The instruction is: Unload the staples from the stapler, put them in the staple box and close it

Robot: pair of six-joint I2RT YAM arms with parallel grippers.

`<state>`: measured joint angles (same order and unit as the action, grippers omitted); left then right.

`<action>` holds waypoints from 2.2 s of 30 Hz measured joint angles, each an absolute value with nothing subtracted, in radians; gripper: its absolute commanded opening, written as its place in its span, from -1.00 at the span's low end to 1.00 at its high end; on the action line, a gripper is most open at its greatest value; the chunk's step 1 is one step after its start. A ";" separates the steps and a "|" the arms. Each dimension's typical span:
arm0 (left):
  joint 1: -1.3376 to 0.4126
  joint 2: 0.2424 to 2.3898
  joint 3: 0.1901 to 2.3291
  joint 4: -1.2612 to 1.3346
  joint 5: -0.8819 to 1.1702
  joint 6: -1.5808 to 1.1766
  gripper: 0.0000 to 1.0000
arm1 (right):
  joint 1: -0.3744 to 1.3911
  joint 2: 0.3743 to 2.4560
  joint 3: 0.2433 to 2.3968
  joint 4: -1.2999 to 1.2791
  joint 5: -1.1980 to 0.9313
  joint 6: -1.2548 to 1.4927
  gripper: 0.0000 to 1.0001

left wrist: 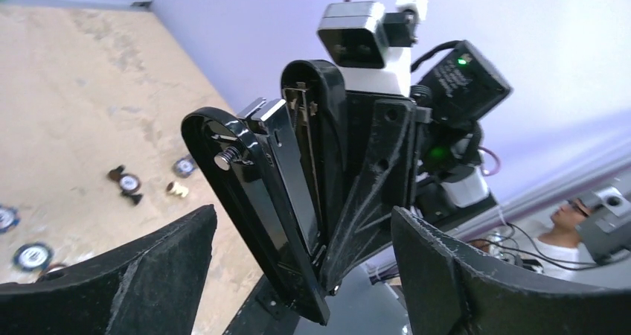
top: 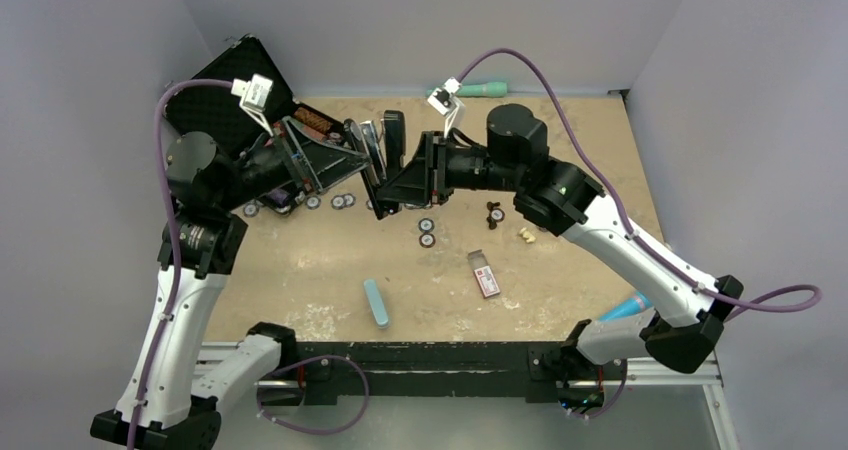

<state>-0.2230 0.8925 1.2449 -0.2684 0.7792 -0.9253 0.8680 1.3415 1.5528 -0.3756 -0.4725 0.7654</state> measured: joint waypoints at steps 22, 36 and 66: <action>-0.223 0.978 1.280 0.019 0.913 -1.057 0.56 | 0.844 1.324 1.529 -0.126 -0.675 0.850 -1.00; -0.229 0.982 1.293 -0.021 0.907 -1.085 -1.00 | 0.842 1.354 1.508 -0.065 -0.699 0.833 -1.00; -0.231 0.973 1.135 -0.689 0.588 -0.818 -1.00 | 0.705 1.176 1.250 -0.294 -0.359 0.855 0.90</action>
